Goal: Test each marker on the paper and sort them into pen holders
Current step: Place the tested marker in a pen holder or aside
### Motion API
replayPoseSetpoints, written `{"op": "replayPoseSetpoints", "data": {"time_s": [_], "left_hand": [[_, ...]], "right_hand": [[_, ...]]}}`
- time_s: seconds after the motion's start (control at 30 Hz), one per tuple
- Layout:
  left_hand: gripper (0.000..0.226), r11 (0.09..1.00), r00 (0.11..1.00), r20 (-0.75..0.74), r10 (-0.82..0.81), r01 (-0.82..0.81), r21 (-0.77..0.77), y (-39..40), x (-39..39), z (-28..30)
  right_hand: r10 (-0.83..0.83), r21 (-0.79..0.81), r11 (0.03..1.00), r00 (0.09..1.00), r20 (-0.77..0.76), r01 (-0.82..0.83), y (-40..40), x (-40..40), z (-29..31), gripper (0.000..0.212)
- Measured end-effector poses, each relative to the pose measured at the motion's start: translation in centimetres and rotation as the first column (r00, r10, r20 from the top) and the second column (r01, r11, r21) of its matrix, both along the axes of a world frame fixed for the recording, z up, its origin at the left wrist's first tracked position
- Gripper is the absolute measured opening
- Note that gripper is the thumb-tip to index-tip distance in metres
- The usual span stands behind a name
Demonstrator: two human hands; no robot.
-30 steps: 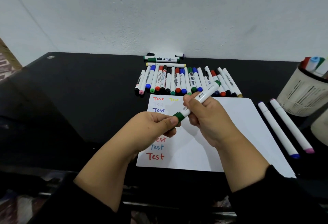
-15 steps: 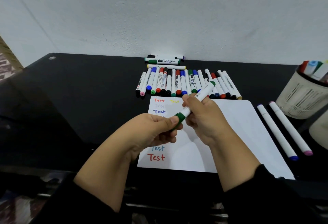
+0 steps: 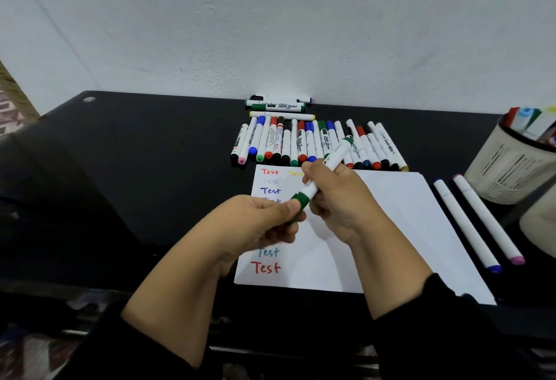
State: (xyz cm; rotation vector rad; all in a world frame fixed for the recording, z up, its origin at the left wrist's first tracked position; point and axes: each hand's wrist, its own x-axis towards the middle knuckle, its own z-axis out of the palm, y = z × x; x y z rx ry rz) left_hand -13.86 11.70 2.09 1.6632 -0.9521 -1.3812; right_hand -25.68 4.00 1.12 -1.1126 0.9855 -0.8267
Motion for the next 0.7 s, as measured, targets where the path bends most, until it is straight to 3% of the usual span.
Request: {"op": "replayPoseSetpoints", "data": {"time_s": [0.27, 0.7], "left_hand": [[0.024, 0.999, 0.996, -0.078, 0.041, -0.042, -0.008, -0.1, -0.1, -0.4], [0.023, 0.993, 0.940, 0.323, 0.114, -0.094, -0.077, -0.8, -1.3, -0.7]], "right_hand": [[-0.004, -0.051, 0.999, 0.997, -0.080, 0.000, 0.5, 0.1, -0.4, 0.021], [-0.184, 0.016, 0.982, 0.965, -0.189, 0.190, 0.0, 1.0, -0.5, 0.015]]}}
